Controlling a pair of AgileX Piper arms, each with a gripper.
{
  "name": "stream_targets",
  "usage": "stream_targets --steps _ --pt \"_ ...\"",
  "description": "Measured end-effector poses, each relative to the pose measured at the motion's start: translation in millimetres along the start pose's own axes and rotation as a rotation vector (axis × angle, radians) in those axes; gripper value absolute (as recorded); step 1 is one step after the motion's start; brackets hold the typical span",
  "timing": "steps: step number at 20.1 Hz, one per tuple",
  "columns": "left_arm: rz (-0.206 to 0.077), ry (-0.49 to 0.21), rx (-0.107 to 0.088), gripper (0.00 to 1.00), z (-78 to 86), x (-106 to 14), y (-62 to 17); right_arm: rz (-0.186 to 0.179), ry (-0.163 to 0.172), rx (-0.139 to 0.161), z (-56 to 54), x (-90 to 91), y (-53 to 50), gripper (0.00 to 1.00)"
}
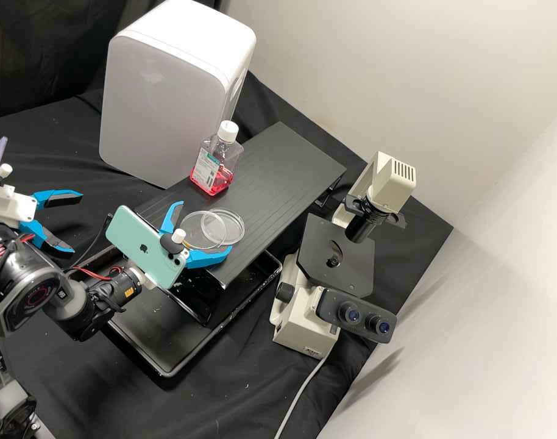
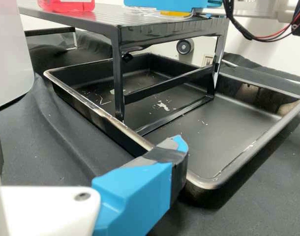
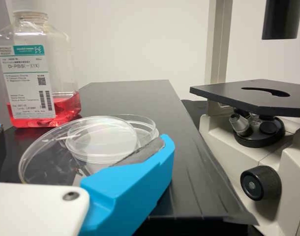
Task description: Remove the lid from the petri dish
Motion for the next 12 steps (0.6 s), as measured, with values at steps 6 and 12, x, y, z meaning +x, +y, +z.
stream_targets --steps 6,12 --pt "0.0 0.0 0.0 1.0 0.0 0.0 0.0 0.008 -0.007 0.0 1.6 0.0 1.9 0.0" --pt "0.0 0.0 0.0 1.0 0.0 0.0 0.0 0.008 -0.007 0.0 1.6 0.0 1.9 0.0"
